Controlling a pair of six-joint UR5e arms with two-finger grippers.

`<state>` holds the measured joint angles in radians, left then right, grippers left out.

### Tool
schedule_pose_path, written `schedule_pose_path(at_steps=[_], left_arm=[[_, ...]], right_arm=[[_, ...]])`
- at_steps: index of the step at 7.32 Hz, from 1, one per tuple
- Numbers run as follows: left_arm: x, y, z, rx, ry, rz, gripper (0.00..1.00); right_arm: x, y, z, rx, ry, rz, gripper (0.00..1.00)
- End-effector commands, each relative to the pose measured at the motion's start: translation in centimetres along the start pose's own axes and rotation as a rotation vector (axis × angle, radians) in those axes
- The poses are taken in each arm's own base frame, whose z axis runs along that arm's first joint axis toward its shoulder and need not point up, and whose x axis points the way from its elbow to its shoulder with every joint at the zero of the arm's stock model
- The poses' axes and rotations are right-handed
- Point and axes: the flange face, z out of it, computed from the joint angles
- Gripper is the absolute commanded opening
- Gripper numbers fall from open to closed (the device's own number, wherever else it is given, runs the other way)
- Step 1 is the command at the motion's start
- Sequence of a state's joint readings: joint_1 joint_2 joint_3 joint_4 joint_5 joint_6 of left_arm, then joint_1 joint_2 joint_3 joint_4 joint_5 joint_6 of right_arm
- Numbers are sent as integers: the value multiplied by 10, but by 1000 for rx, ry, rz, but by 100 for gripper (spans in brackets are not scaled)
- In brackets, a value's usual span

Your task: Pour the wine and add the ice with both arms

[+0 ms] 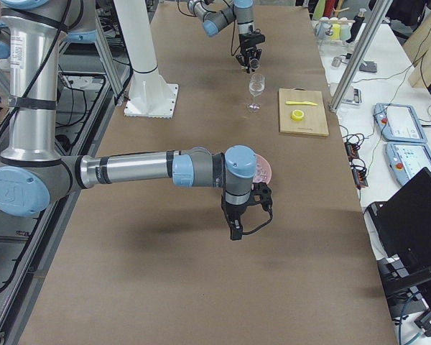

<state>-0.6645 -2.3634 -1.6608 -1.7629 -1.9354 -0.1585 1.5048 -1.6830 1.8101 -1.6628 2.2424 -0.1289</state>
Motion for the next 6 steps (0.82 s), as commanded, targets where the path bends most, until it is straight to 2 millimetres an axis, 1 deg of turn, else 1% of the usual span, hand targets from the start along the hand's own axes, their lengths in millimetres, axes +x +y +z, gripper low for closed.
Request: schedule_pose_path(at_steps=[1, 3, 6], left_arm=[[-2, -12, -3, -49, -55, 16, 0], [1, -9, 8, -71, -51, 20, 0], [5, -14, 6, -109, -55, 43, 0]], right_arm=[[0, 1, 0, -1, 0, 1, 100], [0, 1, 0, -1, 0, 1, 100], [1, 1, 1, -2, -1, 2, 100]])
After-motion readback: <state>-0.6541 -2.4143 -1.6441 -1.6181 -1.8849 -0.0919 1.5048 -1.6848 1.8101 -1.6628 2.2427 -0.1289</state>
